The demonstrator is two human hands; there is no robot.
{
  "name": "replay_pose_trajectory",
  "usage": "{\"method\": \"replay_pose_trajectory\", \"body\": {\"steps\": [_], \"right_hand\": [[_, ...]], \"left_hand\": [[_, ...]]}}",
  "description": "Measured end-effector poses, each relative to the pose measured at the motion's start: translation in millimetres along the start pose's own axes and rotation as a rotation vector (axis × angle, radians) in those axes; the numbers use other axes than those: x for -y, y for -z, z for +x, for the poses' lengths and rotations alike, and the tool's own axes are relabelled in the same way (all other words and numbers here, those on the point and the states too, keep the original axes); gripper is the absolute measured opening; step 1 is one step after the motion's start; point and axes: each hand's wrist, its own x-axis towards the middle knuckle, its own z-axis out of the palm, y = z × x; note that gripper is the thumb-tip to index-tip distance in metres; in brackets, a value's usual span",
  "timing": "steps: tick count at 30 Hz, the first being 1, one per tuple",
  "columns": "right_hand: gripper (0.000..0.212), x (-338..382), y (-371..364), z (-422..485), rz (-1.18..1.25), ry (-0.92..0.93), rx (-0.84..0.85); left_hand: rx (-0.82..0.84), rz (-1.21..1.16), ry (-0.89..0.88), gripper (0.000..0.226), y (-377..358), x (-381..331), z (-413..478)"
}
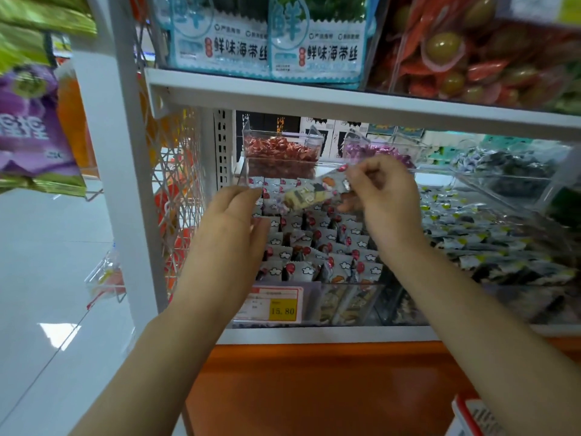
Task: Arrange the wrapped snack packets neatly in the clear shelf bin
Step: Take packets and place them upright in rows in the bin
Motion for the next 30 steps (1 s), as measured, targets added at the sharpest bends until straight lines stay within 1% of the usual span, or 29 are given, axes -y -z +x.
{"method": "replay_pose_trajectory", "body": {"steps": [3,5,7,9,11,15,16,19,23,27,30], "right_hand": [[0.006,-1,19,-20,0.211,-0.151,0.000],[0.008,-1,26,-29,0.345,-0.233,0.023],[0.009,0,31,-34,0.425,-0.279,0.038],[0.009,1,34,-37,0.475,-0.315,0.036],[0.010,1,36,-38,0.516,-0.357,0.032],[0.006,1,41,-40,0.575,-0.409,0.058],[0.007,1,42,-40,0.576,-0.412,0.075],[0.008,1,45,-41,0.529,-0.423,0.110],[0.011,2,45,-41,0.521,-0.463,0.104],[0.012,4,45,-39,0.570,-0.543,0.096],[0.014,4,45,-38,0.679,-0.646,0.102]], "left_hand": [[0.066,-0.226,0.103,0.045,-6,-9,-2],[0.104,-0.312,0.157,0.046,-9,-12,-4],[0.116,-0.370,0.202,0.044,-10,-15,-6],[0.121,-0.487,0.281,0.038,-8,-17,-5],[0.133,-0.575,0.356,0.029,-7,-18,-4],[0.132,-0.690,0.423,0.011,-8,-20,-4],[0.131,-0.724,0.436,0.012,-8,-20,-4],[0.160,-0.866,0.497,0.024,-8,-18,-3],[0.209,-1.196,0.589,0.014,-8,-21,-1],[0.126,-1.341,0.716,0.009,-7,-21,2],[0.066,-1.482,0.823,0.014,-6,-21,5]]}}
